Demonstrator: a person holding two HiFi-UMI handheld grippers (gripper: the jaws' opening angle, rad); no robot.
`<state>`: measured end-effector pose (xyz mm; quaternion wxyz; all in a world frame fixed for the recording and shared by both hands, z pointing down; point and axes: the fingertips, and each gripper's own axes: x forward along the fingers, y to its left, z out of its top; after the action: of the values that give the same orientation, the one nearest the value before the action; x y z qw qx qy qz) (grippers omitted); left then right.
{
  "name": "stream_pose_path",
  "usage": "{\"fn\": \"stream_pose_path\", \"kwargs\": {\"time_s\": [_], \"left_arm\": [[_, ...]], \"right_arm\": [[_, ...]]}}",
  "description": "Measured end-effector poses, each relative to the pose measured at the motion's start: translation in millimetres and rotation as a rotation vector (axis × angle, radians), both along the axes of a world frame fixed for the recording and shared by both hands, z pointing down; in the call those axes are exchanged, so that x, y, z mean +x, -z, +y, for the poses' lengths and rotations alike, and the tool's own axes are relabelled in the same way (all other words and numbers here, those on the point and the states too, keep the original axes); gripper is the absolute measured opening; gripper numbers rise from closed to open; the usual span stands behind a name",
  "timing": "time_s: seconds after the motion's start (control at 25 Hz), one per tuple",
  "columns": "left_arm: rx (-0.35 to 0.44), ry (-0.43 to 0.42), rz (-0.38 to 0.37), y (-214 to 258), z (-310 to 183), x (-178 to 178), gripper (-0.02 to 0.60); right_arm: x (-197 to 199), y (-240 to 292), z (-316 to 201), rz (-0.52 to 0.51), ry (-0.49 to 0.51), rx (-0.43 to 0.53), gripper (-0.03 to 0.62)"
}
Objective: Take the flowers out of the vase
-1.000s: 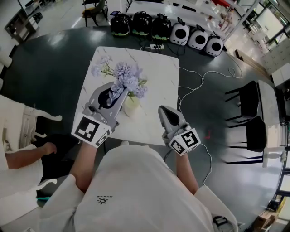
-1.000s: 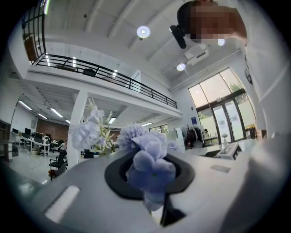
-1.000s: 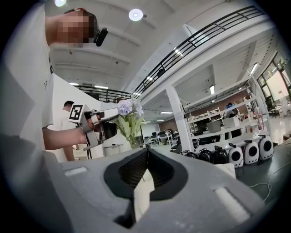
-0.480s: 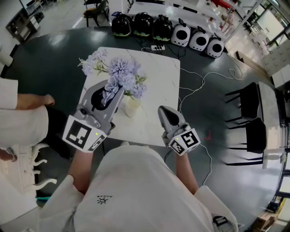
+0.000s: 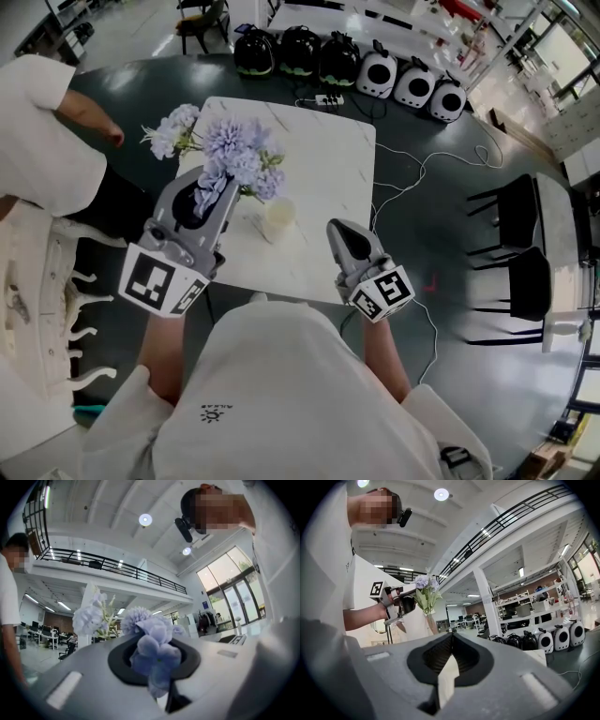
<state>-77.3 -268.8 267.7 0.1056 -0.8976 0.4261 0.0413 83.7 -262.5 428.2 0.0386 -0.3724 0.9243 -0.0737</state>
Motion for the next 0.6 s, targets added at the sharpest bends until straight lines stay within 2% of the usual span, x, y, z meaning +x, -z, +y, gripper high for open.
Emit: {"fn": "stream_pose_path", "kwargs": {"time_s": [0.6], "left_arm": [[-0.049,0.069,-0.006,-23,-1,-25,0.044]], "right_arm": [[-7,1,0,0.007,0.015,0.001,0.002]]}}
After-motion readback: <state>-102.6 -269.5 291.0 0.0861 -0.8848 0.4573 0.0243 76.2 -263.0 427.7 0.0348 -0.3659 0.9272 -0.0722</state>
